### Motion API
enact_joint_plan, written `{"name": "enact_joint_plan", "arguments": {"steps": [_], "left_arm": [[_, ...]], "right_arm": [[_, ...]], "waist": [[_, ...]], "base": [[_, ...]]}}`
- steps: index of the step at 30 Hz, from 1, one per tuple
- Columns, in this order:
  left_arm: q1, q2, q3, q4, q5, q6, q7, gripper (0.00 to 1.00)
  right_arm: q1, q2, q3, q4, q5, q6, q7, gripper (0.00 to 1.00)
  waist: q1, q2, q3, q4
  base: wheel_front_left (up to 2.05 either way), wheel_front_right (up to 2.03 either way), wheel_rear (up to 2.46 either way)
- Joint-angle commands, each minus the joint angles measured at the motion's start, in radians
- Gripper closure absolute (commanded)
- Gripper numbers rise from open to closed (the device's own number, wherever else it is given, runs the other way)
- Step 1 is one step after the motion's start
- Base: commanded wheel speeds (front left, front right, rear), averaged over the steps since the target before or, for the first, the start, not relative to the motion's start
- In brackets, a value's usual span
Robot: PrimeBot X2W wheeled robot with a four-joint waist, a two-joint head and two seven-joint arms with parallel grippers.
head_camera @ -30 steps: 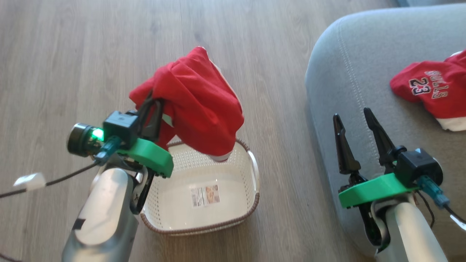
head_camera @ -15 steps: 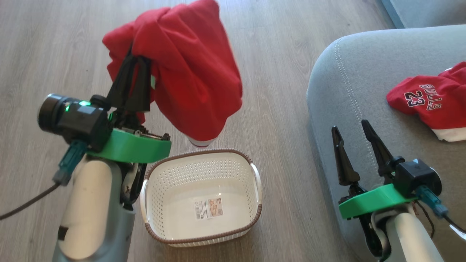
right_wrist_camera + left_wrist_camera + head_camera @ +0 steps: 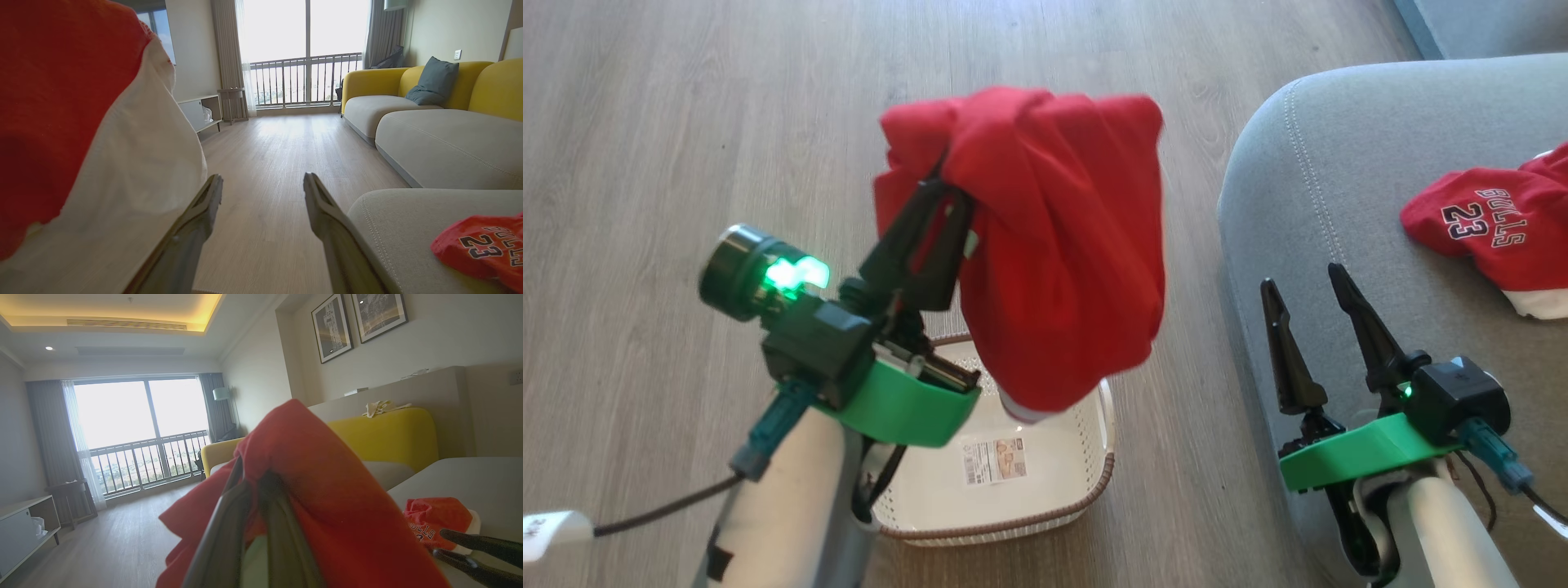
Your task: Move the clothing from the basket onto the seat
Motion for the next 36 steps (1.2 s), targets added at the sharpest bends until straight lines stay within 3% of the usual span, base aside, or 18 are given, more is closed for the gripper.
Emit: {"name": "enact_joint_plan", "arguments": {"steps": [1,20,36], "left_arm": [[-0.028,0.008,0.015,-0.044,0.010,-0.004,-0.004,1.00],[-0.009,0.008,-0.011,-0.045,0.005,-0.015,-0.004,1.00],[-0.010,0.008,0.012,-0.029,0.016,-0.018,-0.004,1.00]], "right_arm": [[-0.018,-0.012,0.020,-0.041,0.005,0.000,-0.001,0.00],[-0.015,-0.027,0.020,-0.055,-0.005,0.000,-0.001,0.00],[-0.025,-0.290,0.344,-0.271,0.039,0.000,-0.001,0.00]], "waist": [[0.0001,-0.0001,0.002,0.000],[0.0001,-0.0001,-0.004,-0.009],[0.0001,-0.0001,0.006,-0.026]], "base": [[0.00,0.00,0.00],[0.00,0.00,0.00],[0.00,0.00,0.00]]}}
